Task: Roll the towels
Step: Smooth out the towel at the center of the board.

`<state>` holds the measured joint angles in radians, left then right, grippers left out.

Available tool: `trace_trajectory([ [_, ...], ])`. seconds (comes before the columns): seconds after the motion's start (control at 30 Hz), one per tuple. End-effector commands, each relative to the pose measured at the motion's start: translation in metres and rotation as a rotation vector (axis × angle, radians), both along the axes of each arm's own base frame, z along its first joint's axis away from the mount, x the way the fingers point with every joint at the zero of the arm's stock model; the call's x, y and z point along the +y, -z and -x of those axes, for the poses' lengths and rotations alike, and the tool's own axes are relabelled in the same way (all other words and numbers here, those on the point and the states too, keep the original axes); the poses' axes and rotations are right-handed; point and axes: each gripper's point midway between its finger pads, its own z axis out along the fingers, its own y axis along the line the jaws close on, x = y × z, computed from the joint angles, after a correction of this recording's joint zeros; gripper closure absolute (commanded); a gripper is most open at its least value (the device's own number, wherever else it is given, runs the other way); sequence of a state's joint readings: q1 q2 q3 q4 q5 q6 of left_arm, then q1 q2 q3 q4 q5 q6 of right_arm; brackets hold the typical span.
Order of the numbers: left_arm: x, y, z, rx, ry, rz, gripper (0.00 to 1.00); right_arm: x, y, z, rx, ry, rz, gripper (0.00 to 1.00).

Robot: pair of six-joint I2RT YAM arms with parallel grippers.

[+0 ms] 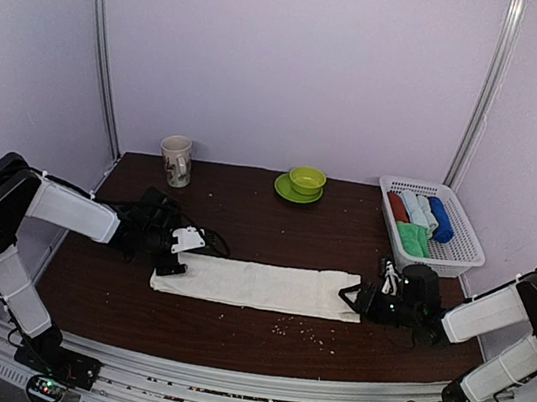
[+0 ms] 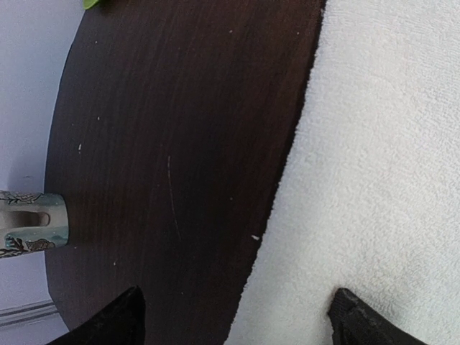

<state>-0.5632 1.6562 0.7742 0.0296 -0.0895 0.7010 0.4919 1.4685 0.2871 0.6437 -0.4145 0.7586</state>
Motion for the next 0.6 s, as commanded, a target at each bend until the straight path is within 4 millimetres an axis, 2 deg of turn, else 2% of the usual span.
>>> trace_trajectory([
  [0.0,-0.0041,0.0099,0.0048,0.027,0.027,-0.012,0.08,-0.0063,0.0162,0.0127,0.082,0.007,0.008,0.48],
  [0.1,-0.0039,0.0098,0.005,0.029,0.027,-0.013,0.08,-0.0075,0.0176,0.0164,0.092,0.011,-0.002,0.51],
  [0.3,-0.0035,0.0095,0.0052,0.028,0.028,-0.013,0.08,-0.0067,0.0123,0.0201,0.1,0.008,-0.024,0.64],
  [0.57,-0.0013,0.0128,0.0041,0.027,0.022,-0.031,0.08,-0.0037,0.0086,0.02,0.131,0.003,-0.031,0.92],
])
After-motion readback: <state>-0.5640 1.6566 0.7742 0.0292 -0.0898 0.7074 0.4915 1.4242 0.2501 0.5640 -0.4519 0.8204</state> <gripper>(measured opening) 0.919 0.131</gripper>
